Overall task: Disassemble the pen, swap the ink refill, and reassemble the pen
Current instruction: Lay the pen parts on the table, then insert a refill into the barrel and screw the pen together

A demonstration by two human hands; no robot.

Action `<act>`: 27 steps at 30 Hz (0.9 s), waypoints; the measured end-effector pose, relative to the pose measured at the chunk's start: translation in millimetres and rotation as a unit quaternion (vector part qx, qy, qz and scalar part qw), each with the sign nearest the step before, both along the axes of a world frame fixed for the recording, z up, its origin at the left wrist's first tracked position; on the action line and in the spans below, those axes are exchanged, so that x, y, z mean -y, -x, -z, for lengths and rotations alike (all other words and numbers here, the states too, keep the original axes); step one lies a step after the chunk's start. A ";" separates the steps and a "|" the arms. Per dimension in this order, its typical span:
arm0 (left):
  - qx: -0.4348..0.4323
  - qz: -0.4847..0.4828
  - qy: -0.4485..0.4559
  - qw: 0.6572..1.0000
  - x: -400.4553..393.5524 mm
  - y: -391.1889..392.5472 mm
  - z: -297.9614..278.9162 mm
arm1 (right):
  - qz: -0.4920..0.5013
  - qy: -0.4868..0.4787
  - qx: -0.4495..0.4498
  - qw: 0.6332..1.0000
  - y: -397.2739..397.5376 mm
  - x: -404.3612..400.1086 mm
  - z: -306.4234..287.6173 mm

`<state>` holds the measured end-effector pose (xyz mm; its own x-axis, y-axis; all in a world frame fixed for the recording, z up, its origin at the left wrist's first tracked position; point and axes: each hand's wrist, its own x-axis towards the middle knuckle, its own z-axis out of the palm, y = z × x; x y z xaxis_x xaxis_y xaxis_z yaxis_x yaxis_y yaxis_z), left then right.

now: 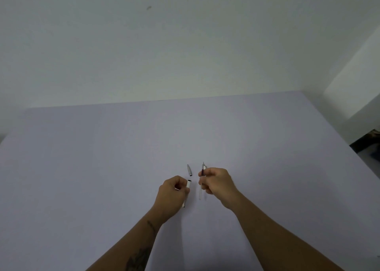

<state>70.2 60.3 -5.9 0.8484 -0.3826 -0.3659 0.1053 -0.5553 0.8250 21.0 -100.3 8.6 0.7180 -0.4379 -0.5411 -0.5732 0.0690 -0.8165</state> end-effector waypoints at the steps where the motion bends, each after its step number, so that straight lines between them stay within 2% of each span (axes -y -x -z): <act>1: -0.002 0.000 0.001 1.000 1.8 -0.2 0.5 | 0.001 0.029 -0.007 1.000 1.2 3.2 3.0; 3: -0.005 0.001 0.000 1.000 4.2 -1.0 1.5 | 0.001 0.137 -0.043 0.990 4.1 14.4 8.4; 5: -0.007 0.005 -0.006 1.000 6.3 -1.8 2.3 | -0.022 0.247 -0.087 0.965 10.6 29.0 13.5; 9: 0.009 0.018 -0.032 0.999 16.8 -5.5 4.0 | -0.084 0.344 -0.147 0.923 17.5 48.0 24.2; 20: 0.007 0.037 -0.057 0.998 35.2 2.7 17.3 | -0.148 0.395 -0.150 0.894 8.7 45.8 43.5; 27: 0.006 0.041 -0.062 0.997 37.1 -2.1 20.2 | -0.068 0.357 -0.129 0.923 16.6 61.2 42.3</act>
